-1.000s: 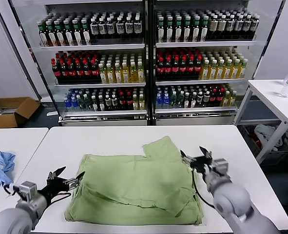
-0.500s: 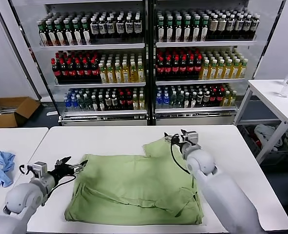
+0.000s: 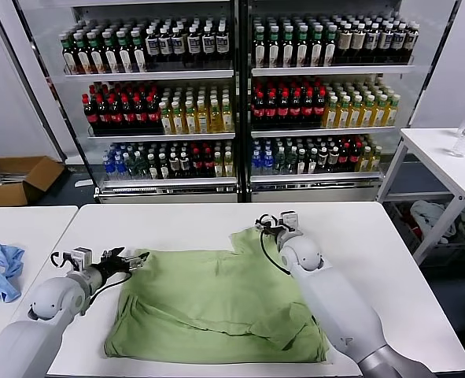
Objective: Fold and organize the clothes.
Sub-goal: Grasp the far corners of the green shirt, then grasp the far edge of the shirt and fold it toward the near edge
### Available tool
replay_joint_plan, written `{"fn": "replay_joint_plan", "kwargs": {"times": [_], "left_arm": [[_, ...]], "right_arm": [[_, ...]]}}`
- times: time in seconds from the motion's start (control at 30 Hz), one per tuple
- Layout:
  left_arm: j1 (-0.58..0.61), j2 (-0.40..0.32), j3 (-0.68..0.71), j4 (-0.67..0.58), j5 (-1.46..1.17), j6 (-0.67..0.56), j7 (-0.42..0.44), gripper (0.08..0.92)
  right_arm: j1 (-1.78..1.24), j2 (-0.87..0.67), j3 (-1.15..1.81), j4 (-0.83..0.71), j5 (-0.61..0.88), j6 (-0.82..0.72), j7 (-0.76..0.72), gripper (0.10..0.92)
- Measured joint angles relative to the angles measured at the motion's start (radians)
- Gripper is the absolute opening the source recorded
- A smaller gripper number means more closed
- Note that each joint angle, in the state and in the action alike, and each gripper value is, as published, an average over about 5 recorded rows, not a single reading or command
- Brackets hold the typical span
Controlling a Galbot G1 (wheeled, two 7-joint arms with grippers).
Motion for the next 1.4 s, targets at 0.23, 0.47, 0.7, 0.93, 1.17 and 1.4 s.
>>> {"fn": "replay_joint_plan", "kwargs": {"times": [0.23,0.47,0.7,0.93,1.17,1.4], "left_arm": [[-0.015,-0.002,0.014,0.018,0.002,0.005,0.012,0.637],[-0.014,-0.007,0.021,0.028,0.010,0.003,0.032,0.438],[-0.006,-0.014,0.020,0.030,0.017,0.001,0.043,0.230],[0.006,-0.011,0.009,0.026,0.009,-0.018,0.054,0.085],[0.044,0.013,-0.027,-0.017,-0.036,-0.063,0.068,0.083],[0.147,0.046,-0.101,-0.122,-0.087,-0.095,0.074,0.083]], "right_arm": [[0.001,0.020,0.000,-0.035,-0.004,0.010,0.010,0.759],[-0.002,0.036,0.007,-0.056,-0.005,0.024,0.010,0.560],[0.000,0.039,0.012,-0.062,-0.006,0.033,0.003,0.352],[-0.009,0.024,0.022,-0.032,0.006,0.045,-0.001,0.154],[-0.065,-0.034,0.047,0.146,0.072,0.016,0.035,0.105],[-0.192,-0.131,0.098,0.404,0.131,-0.025,0.081,0.105]]}}
